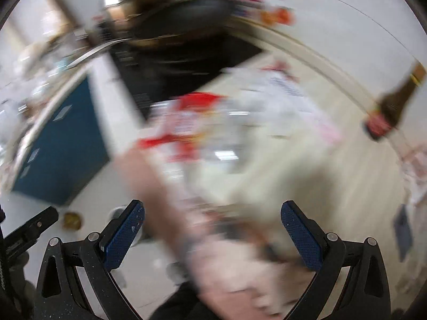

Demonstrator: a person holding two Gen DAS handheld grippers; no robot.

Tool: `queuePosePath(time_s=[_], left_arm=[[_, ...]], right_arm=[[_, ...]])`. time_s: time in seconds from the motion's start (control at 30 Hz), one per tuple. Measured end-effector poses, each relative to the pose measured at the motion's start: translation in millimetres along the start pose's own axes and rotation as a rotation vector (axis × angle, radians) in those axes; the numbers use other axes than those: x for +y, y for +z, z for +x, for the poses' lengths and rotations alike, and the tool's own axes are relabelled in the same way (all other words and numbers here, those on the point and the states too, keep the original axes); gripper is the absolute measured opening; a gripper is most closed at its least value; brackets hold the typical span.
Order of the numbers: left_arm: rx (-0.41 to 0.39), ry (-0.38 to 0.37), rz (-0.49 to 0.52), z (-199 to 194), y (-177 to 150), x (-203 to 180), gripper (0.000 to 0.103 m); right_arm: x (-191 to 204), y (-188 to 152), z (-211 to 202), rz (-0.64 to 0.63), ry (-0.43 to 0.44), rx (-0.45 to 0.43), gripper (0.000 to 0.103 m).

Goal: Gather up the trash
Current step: 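Grasp the clear plastic wrapper with the left tool while the right grasps the tissue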

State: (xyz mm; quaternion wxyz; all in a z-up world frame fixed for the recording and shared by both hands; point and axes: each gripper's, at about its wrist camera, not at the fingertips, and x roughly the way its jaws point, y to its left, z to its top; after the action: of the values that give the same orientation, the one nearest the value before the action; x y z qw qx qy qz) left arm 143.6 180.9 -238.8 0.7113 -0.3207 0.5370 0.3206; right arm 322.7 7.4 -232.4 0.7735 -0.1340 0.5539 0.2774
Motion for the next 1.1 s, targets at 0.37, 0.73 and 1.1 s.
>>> queuePosePath(time_s=[0.37,0.73,1.1], left_arm=[[0.275,-0.079,-0.064,117.9,6.3,-97.2,0.014],[0.099,0.228,0.118,96.7,29.1,-85.8,0.003],[0.009,0.211,0.167,48.1,19.4,-73.6,0.002]], right_arm=[[-104.2,62.3,79.5,0.073,0.044,0.111,0.103],[-55.8,119.9,159.0,0.012,0.138,0.081,0.076],[-53.2,80.9,137.5,0.035,0.112,0.045,0.005]])
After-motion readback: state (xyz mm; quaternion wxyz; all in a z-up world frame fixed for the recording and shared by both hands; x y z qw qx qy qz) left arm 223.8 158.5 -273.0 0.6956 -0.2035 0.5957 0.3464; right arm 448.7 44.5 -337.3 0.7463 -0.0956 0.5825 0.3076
